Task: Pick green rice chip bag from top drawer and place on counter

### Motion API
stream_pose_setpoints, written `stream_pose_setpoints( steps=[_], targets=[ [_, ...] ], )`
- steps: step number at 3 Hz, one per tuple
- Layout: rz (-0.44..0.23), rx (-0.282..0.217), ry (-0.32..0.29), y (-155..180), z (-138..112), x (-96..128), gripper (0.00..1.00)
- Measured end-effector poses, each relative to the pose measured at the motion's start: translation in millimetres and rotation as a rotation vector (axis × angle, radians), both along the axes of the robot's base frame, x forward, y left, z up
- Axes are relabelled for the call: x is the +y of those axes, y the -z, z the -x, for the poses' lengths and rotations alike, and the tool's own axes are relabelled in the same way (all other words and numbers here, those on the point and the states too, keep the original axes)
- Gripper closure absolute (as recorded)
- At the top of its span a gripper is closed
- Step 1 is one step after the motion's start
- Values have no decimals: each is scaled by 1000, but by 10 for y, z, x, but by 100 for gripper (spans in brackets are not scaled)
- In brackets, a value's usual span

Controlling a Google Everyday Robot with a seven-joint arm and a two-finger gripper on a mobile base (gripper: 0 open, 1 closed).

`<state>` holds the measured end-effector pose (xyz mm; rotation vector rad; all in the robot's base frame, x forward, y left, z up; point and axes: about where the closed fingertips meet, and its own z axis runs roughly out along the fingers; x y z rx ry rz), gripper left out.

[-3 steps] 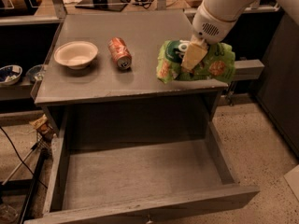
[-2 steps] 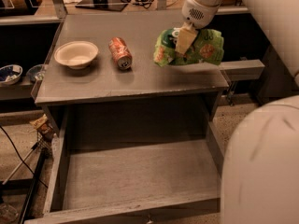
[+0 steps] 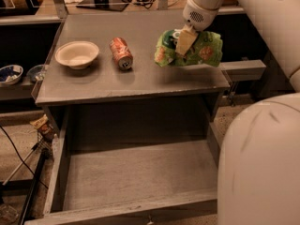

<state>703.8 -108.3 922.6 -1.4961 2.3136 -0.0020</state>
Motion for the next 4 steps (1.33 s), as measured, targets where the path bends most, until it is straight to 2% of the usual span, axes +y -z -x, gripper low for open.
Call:
stream_pose_setpoints(
  steps=[2,3,4],
  targets=[
    [-27,39,8,358,-184,61,100],
    [-35,63,11,513,-214,101,96],
    [-35,63,11,514,-214,101,73]
  ],
)
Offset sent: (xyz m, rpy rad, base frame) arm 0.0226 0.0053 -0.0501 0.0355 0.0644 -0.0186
